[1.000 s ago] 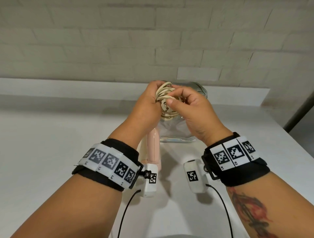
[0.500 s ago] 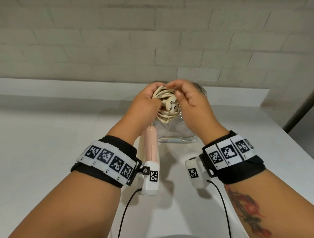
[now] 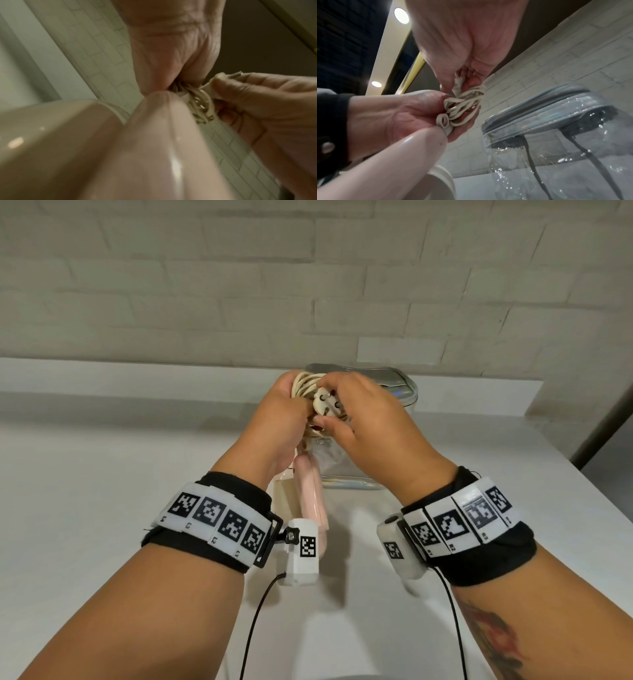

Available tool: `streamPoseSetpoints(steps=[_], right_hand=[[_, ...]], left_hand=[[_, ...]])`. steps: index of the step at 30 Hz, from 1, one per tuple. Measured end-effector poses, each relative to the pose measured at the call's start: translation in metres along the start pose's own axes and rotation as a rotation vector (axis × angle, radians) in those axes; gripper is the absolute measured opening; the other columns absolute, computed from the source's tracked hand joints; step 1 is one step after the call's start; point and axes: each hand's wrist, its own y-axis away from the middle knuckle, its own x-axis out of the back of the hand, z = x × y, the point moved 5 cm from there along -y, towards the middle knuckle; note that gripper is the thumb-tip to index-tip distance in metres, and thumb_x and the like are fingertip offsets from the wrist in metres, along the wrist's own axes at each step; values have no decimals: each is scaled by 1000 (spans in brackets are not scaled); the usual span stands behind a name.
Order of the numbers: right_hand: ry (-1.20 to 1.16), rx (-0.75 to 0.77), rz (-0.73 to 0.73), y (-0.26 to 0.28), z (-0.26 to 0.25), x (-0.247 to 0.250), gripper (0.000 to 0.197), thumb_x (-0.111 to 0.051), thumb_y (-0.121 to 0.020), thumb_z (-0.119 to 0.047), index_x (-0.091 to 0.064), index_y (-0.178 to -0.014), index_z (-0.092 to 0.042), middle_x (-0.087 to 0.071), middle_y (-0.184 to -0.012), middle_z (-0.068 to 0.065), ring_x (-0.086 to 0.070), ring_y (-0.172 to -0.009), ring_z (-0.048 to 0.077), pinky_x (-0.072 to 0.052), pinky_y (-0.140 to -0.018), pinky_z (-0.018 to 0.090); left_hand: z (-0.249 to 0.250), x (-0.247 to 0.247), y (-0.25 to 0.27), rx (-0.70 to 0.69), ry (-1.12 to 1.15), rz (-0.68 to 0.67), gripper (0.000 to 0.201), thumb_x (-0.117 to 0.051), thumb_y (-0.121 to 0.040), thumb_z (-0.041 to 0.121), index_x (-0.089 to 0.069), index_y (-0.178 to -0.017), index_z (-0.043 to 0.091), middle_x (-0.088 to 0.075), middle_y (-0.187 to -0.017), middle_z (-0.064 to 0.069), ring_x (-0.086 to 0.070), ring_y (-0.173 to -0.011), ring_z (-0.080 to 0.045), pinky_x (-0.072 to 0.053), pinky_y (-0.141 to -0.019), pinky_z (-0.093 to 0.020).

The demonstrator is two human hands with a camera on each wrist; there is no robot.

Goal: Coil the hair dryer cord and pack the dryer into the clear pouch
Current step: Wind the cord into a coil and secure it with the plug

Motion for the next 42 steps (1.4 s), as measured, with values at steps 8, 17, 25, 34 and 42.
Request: streamPoseSetpoints(steps=[8,17,25,34,42], right_hand=[[-1057,-293,328,-8,-3,24,30,-49,-96,-8,-34,-122,-12,-52,-97,5,-71,-87,32,-58,-78,52],[-1518,-526,699,-12,27,38,21,-55,-95,-20,-46,-107,-5,-58,-69,7,-60,-52,16,-50,-51,27],[-1288,-1034,258,-1,67,-18,24,-50,-97,-26,-58,-79,-11,-59,-50,2,-54,-37,10,-45,-38,20],[-1149,-941,-14,6,58,-34,21,-57,-89,-17,-71,-100,-5,-69,-77,7,-64,-68,19,-51,-60,28],[-1225,-818,-83,14,43,-26,16,-53,-90,-10,-66,-97,-4,-66,-89,12,-61,-84,21,-46,-89,38]], left_hand=[[-15,-1,-6,6,-176,-70,38,-51,-84,-3,-53,-117,16,-69,-93,-8,-66,-78,-20,-51,-58,-29],[-5,-2,5,-75,-287,-218,34,-60,-83,-1,-67,-72,31,-68,-70,7,-65,-73,-14,-52,-73,-36],[-4,-14,21,-206,-184,-247,14,-53,-96,29,-64,-88,29,-55,-61,14,-52,-60,-11,-49,-63,-34],[-6,-12,16,-251,-244,-148,11,-51,-97,33,-60,-92,32,-66,-70,18,-60,-66,-2,-49,-66,-27],[-3,-7,12,-293,-292,-33,9,-49,-98,33,-53,-98,25,-63,-84,3,-58,-74,-12,-49,-66,-33]])
